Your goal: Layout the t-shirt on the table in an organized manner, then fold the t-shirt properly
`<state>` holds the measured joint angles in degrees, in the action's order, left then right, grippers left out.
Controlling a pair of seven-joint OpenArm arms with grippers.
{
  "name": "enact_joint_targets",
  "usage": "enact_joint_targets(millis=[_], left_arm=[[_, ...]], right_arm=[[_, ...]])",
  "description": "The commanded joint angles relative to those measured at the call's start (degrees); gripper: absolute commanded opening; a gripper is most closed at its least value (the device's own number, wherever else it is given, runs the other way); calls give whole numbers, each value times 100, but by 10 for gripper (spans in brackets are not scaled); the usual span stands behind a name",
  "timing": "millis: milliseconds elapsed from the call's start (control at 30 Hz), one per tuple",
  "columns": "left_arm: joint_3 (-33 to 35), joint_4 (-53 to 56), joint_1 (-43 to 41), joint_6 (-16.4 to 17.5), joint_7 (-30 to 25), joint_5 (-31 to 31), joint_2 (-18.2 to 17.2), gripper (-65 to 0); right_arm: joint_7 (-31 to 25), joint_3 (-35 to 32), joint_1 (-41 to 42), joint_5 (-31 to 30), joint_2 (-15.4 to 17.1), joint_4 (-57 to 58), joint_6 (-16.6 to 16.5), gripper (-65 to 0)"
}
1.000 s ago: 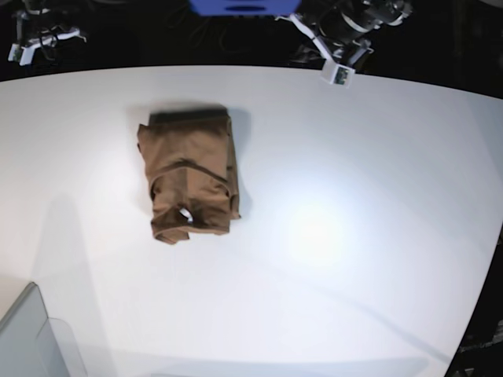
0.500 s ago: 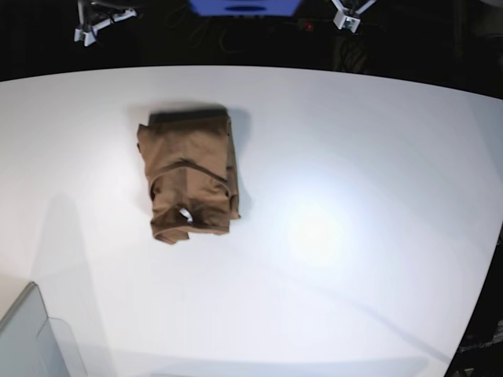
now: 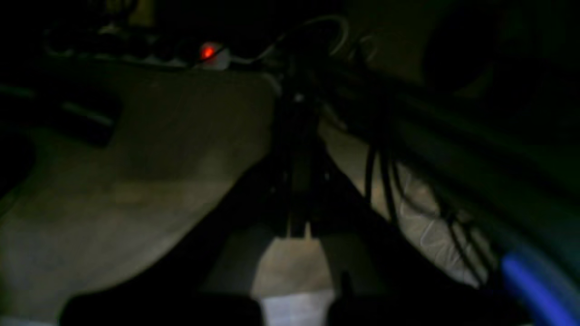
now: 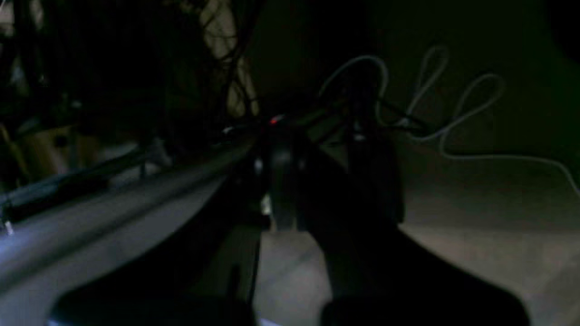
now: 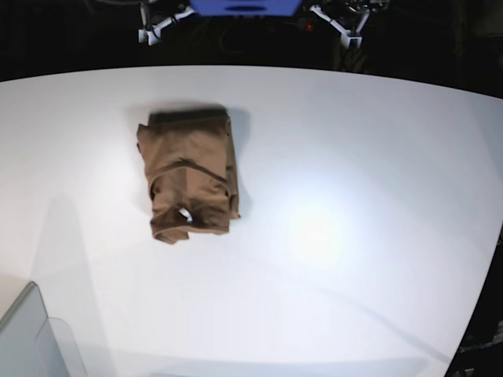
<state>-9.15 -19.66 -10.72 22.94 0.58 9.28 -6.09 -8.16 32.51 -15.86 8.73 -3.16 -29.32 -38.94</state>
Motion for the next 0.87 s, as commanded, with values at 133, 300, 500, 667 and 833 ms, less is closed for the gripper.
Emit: enact_joint_targets(millis=[133, 300, 500, 667, 833], left_arm=[[172, 1223, 734, 58, -836, -79, -64, -650], [1095, 1302, 962, 14, -1126, -554, -20, -650], [1104, 1355, 1191, 5, -651, -554, 138, -650], [1104, 1355, 1182, -21, -519, -554, 218, -650], [1104, 1355, 1041, -558, -555, -554, 235, -649]], right_arm=[[-1632, -1234, 544, -16, 496, 2145, 1832, -650], [-2212, -2464, 746, -16, 698, 2655, 3995, -650], [-2203, -3194, 755, -25, 856, 2506, 5322, -650], [-1799, -3194, 913, -25, 865, 2506, 5762, -650], [-1632, -3194, 940, -25, 830, 2506, 6008, -650]])
